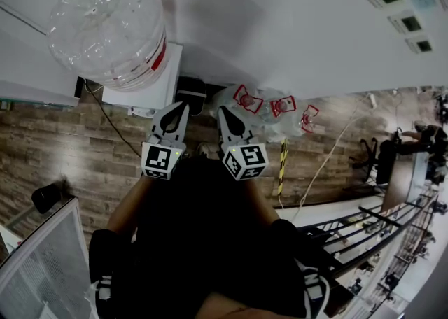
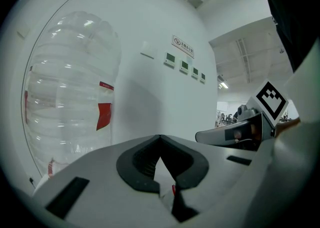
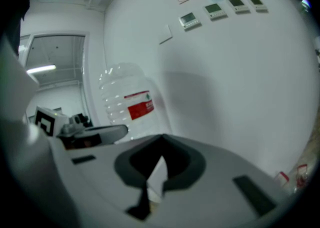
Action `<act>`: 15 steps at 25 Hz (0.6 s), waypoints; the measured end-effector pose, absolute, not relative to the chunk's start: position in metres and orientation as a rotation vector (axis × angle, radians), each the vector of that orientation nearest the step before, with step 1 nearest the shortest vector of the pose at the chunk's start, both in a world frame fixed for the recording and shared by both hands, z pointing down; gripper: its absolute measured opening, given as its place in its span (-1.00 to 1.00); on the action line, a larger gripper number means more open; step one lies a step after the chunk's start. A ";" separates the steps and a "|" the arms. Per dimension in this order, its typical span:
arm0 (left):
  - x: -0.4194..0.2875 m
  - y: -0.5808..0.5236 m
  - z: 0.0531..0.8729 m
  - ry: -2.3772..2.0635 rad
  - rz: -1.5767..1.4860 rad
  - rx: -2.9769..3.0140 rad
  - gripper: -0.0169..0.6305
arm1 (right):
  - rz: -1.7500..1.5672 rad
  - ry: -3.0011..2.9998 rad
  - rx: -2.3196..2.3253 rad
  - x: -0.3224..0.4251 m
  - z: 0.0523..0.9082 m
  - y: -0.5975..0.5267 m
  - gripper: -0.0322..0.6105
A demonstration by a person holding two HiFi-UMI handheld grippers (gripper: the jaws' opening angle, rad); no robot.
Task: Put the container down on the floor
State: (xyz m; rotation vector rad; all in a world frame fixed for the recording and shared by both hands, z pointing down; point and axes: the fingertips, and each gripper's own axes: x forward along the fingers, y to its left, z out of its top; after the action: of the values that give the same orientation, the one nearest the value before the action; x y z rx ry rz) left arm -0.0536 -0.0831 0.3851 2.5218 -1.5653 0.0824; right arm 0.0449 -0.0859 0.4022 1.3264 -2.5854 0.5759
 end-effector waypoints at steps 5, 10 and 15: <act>-0.051 -0.079 0.386 -1.564 0.080 2.518 -0.86 | 0.581 -2.582 1.338 0.049 0.403 -0.082 -0.80; -0.050 -0.076 0.387 -1.563 0.077 2.515 -0.86 | 0.589 -2.585 1.348 0.052 0.402 -0.079 -0.80; -0.050 -0.073 0.387 -1.565 0.080 2.516 -0.86 | 0.587 -2.590 1.354 0.054 0.399 -0.078 -0.80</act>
State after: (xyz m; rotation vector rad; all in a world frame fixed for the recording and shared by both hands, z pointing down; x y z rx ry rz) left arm -0.0495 -0.0734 0.3871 2.5155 -1.5655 0.0805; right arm 0.0537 -0.0785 0.3991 1.3539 -2.5902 0.5874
